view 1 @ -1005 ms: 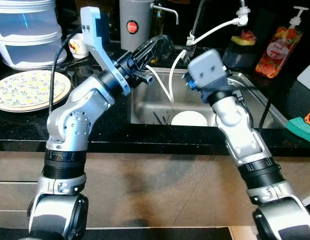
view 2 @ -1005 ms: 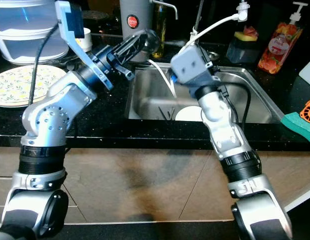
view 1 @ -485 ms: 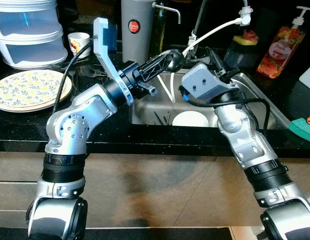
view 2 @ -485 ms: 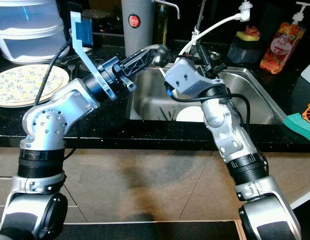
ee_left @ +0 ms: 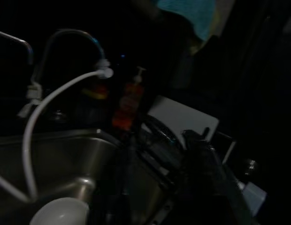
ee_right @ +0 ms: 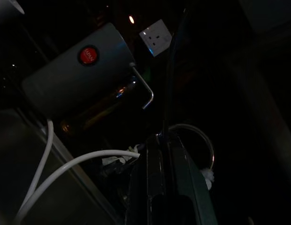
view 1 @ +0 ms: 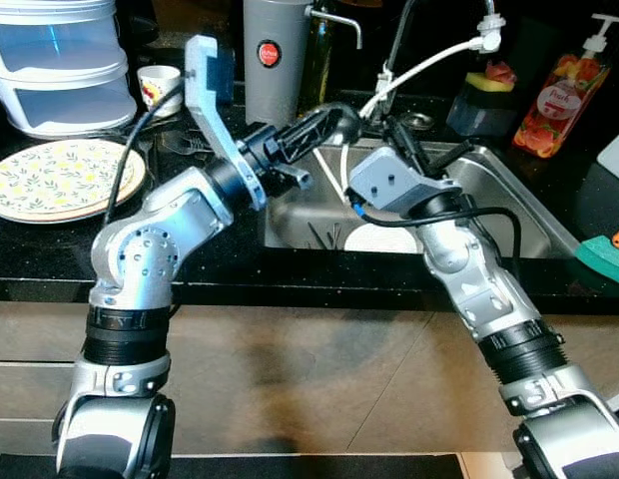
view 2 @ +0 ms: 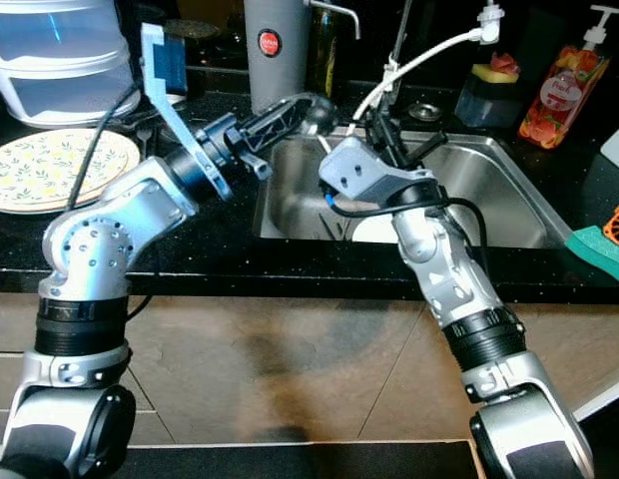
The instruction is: Kitchen organization
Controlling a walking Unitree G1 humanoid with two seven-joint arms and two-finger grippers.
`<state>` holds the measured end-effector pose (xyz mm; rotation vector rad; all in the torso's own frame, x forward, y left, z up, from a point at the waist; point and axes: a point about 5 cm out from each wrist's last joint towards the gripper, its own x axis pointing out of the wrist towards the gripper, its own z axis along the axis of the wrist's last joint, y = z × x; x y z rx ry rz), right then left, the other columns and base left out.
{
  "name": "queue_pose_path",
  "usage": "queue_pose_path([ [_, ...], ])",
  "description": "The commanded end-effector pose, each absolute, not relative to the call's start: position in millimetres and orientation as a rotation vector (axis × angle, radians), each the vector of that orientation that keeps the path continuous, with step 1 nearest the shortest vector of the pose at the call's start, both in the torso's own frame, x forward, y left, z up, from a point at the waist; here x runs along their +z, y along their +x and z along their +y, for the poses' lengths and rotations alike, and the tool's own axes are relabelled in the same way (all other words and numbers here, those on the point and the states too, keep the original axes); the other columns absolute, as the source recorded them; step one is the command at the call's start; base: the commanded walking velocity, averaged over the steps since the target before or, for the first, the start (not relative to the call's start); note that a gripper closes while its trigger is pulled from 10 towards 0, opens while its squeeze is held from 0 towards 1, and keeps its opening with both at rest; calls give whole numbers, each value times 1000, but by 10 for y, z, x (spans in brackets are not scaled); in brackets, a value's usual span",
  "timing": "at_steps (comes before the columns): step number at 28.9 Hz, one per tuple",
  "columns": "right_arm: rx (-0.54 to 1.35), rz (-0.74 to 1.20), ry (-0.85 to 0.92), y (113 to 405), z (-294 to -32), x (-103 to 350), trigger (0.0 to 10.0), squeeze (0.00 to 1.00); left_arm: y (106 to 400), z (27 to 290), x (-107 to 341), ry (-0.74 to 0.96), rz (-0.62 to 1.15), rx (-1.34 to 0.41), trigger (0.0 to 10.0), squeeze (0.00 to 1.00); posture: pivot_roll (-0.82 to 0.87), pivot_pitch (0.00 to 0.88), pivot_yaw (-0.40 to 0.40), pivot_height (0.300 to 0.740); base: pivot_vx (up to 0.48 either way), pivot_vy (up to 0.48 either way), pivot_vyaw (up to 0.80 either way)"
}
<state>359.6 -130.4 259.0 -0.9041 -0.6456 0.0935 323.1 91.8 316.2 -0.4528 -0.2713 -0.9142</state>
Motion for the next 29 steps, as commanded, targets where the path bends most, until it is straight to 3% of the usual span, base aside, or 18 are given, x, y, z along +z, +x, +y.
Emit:
queue_pose_path([
  [1,60,-616,-879,3644,-1354,2592,0,0,3277,963,3138,-475,-264,-868,10000,0,38,0,-81,740,0,0,0],
  [2,50,-600,-874,3664,-1361,2577,3686,0,3277,1004,3152,-477,-275,-854,10000,0,38,0,-81,740,0,0,0],
  [3,49,-555,-851,3706,-1377,2535,10000,0,3282,1076,3175,-502,-291,-836,10000,0,38,0,-81,740,0,0,0],
  [6,50,-397,-715,3843,-1448,2393,10000,0,3304,1288,3196,-557,-328,-778,10000,0,42,0,-75,740,0,0,0],
  [12,54,-196,-509,4001,-1516,2223,10000,0,3374,1383,3149,-537,-303,-706,10000,0,42,0,-75,740,0,0,0],
  [13,98,-106,-442,4049,-1498,2121,10000,1000,3400,1402,3127,-530,-292,-680,10000,0,42,0,-75,740,0,0,0],
  [19,166,79,-352,4118,-1478,1936,10000,973,3402,1356,3050,-495,-255,-647,10000,0,77,0,-98,740,0,0,0],
  [20,153,83,-363,4129,-1484,1950,10000,0,3394,1363,3048,-489,-254,-639,10000,0,89,0,-105,740,0,0,0],
  [23,93,-13,-374,4156,-1508,2118,10000,0,3385,1380,3041,-491,-251,-626,10000,0,100,0,-106,740,0,0,0],
  [28,59,-297,-161,4110,-1522,2581,10000,0,3453,1478,2966,-447,-210,-516,10000,0,104,0,-102,740,0,0,0],
  [29,118,-384,-78,4038,-1498,2693,10000,0,3522,1552,2917,-391,-179,-422,10000,0,97,0,-93,740,0,0,0],
])
